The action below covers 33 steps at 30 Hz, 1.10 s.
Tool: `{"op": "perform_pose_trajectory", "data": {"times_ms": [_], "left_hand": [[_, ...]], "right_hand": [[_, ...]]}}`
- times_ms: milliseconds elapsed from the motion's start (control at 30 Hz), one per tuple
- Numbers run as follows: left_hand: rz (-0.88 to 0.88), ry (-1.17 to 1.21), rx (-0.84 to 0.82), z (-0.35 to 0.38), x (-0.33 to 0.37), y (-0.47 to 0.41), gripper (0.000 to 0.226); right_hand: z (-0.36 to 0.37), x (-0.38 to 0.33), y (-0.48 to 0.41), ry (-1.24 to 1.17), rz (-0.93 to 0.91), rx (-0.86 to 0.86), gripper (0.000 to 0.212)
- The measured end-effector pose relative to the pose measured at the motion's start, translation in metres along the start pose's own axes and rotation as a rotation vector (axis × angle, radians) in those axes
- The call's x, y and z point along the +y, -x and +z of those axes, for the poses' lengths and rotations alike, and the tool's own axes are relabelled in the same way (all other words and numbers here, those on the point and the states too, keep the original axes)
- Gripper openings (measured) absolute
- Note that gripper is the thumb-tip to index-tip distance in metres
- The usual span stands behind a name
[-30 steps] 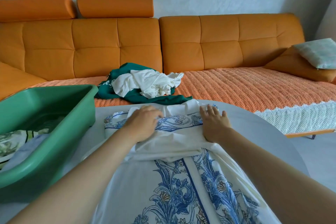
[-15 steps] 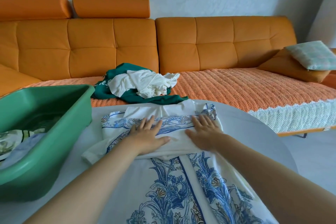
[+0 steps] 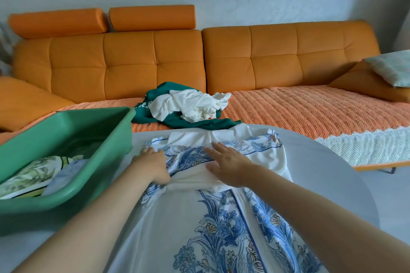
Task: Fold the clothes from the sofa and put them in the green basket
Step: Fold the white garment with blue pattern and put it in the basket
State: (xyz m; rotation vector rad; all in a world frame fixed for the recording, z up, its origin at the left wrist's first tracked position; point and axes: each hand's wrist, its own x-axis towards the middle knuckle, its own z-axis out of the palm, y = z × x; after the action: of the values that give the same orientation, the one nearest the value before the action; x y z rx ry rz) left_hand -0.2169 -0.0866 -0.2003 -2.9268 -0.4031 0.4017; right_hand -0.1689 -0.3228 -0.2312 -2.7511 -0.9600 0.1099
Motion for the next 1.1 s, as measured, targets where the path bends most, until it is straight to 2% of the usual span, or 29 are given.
{"op": "perform_pose_trajectory", "data": {"times_ms": [67,100,200,300,367,433,500,533,567,633,700,767,833,933,1000,1100], "left_hand": [[0.008,0.023,0.096,0.001,-0.012,0.003,0.016],[-0.003,0.057,0.141,-0.001,-0.017,0.005,0.004],[-0.041,0.248,0.228,-0.016,-0.032,0.004,0.014],[-0.027,0.439,0.166,-0.036,-0.043,0.004,0.024],[-0.049,0.413,0.166,-0.041,-0.048,0.006,0.023],[-0.078,0.335,0.322,-0.033,-0.048,0.012,0.016],[-0.044,0.203,0.504,-0.019,-0.044,0.014,0.036],[0.008,0.168,0.53,-0.013,-0.041,0.012,0.042],[0.074,0.172,0.501,-0.006,-0.038,0.01,0.046],[0.171,0.28,0.304,0.005,-0.036,0.006,0.043],[0.17,0.243,0.074,0.016,-0.035,0.004,0.04],[0.114,0.14,-0.085,0.026,-0.039,0.004,0.058],[0.112,0.183,-0.086,0.029,-0.047,0.005,0.07],[0.174,0.166,0.131,0.023,-0.056,0.014,0.068],[0.235,0.077,0.167,0.025,-0.057,0.022,0.058],[0.246,0.058,0.109,0.033,-0.057,0.029,0.053]], "right_hand": [[0.006,-0.006,-0.001,-0.001,0.009,-0.113,0.069],[0.009,-0.005,0.0,0.04,0.009,-0.148,0.071],[0.01,-0.004,0.001,0.12,0.004,-0.165,0.068],[0.004,-0.003,-0.001,0.122,0.007,-0.177,0.066],[0.002,-0.005,-0.003,0.127,0.02,-0.17,0.068],[0.001,-0.009,-0.005,0.135,0.031,-0.136,0.074],[0.001,-0.016,-0.007,0.133,0.018,-0.092,0.079],[0.001,-0.02,-0.009,0.127,-0.006,-0.071,0.08],[0.002,-0.025,-0.01,0.119,-0.041,-0.053,0.079],[0.005,-0.035,-0.013,0.103,-0.125,-0.027,0.074],[0.012,-0.042,-0.017,0.098,-0.181,-0.032,0.067],[0.02,-0.045,-0.021,0.148,-0.172,-0.11,0.063],[0.027,-0.045,-0.024,0.253,-0.125,-0.165,0.067],[0.029,-0.046,-0.028,0.294,-0.095,-0.098,0.072],[0.028,-0.051,-0.031,0.26,-0.219,0.008,0.071],[0.026,-0.059,-0.033,0.283,-0.424,0.118,0.051]]}}
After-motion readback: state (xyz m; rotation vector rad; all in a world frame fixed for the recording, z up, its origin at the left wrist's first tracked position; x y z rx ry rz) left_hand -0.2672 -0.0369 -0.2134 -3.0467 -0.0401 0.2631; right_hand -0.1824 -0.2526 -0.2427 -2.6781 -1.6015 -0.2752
